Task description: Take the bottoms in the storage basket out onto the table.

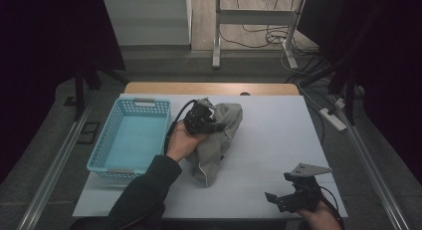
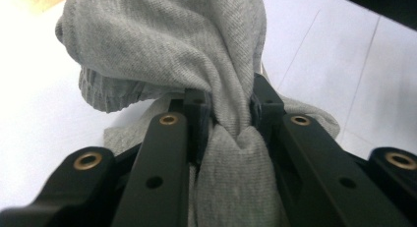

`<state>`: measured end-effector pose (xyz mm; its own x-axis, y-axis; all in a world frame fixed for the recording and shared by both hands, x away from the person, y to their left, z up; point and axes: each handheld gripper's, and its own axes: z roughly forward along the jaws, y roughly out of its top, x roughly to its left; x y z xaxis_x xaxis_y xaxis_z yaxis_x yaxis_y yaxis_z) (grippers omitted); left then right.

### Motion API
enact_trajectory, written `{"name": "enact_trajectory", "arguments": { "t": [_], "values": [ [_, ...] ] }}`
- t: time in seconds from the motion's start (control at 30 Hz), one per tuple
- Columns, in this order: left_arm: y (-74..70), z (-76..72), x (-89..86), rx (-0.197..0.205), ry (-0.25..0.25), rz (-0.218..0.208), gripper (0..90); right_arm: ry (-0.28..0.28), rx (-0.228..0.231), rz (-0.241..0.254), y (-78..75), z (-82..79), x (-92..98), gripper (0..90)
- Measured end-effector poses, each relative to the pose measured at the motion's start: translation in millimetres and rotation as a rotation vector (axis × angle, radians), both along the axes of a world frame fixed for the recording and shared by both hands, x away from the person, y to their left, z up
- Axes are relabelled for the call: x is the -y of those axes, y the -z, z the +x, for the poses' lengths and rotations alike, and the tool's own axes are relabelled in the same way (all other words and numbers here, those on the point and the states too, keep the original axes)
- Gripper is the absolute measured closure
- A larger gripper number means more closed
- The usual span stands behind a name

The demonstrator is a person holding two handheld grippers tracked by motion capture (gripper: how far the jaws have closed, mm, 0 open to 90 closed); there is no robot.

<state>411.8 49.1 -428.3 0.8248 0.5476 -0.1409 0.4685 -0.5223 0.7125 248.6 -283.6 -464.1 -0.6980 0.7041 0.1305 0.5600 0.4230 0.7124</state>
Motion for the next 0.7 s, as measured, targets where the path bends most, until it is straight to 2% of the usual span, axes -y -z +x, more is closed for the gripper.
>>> {"name": "enact_trajectory", "arguments": {
  "t": [0.1,0.27,0.4,0.53,0.7],
  "values": [
    [10.5,2.2,2.9,-0.010,-0.002,0.023,72.8,0.000,-0.001,0.001,0.0,0.1,0.2,0.5],
    [19.7,4.6,4.7,-0.034,-0.010,0.021,72.2,-0.001,0.000,0.000,0.0,0.0,0.1,0.5],
    [22.7,6.6,5.2,-0.042,-0.012,0.020,71.2,-0.001,0.000,0.000,0.1,0.1,0.0,0.5],
    [26.2,7.5,8.0,-0.051,-0.009,0.045,69.8,-0.001,0.000,-0.001,0.2,0.1,-0.2,0.5],
    [37.4,10.5,13.4,-0.096,0.005,0.063,65.5,0.000,0.001,-0.001,0.1,-0.1,-0.3,0.5]
  ]
}}
